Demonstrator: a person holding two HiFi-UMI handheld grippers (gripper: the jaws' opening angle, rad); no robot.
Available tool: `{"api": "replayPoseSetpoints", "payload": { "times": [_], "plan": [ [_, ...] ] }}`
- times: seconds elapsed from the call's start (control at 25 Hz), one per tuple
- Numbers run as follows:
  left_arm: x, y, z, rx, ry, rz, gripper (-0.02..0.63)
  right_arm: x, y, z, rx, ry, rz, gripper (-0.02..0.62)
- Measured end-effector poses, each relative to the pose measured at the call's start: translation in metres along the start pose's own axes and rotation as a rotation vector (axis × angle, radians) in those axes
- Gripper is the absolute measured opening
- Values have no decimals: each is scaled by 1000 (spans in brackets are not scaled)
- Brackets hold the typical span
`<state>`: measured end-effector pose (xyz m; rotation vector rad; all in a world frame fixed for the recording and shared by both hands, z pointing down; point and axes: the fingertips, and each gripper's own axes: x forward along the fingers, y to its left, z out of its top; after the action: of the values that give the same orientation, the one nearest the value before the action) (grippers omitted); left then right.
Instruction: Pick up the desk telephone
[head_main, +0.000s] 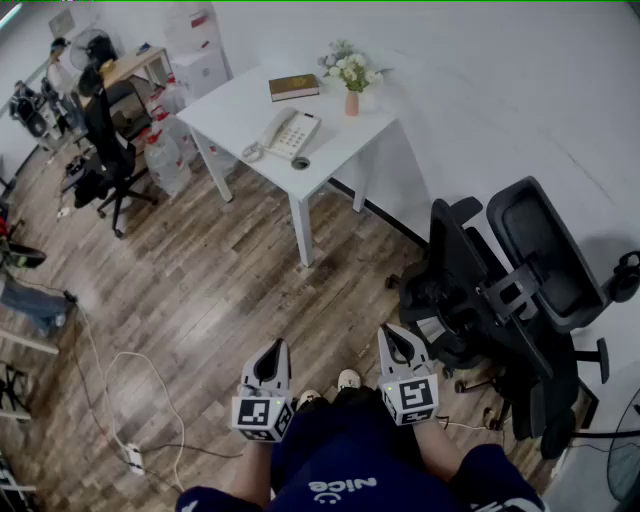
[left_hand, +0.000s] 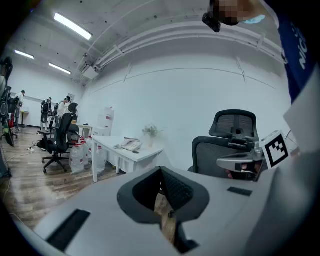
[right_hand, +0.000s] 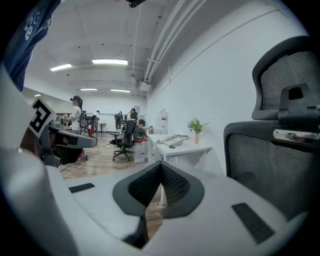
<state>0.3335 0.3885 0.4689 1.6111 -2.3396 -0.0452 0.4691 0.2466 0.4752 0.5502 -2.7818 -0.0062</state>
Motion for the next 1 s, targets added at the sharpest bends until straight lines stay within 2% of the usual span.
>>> {"api": "replayPoseSetpoints", "payload": {
  "times": [0.2,0.84,1.0],
  "plan": [
    [5,-4,-15,-12,13,19,17,2,-6,-6,-15,12,17,21],
    [58,-23,-5,2,-23,79,17,35,-59,-4,-7,-40,81,23],
    [64,-29,-9,-10,-3,77,17,37,-61,-4,1,-34,104,23]
  ]
}}
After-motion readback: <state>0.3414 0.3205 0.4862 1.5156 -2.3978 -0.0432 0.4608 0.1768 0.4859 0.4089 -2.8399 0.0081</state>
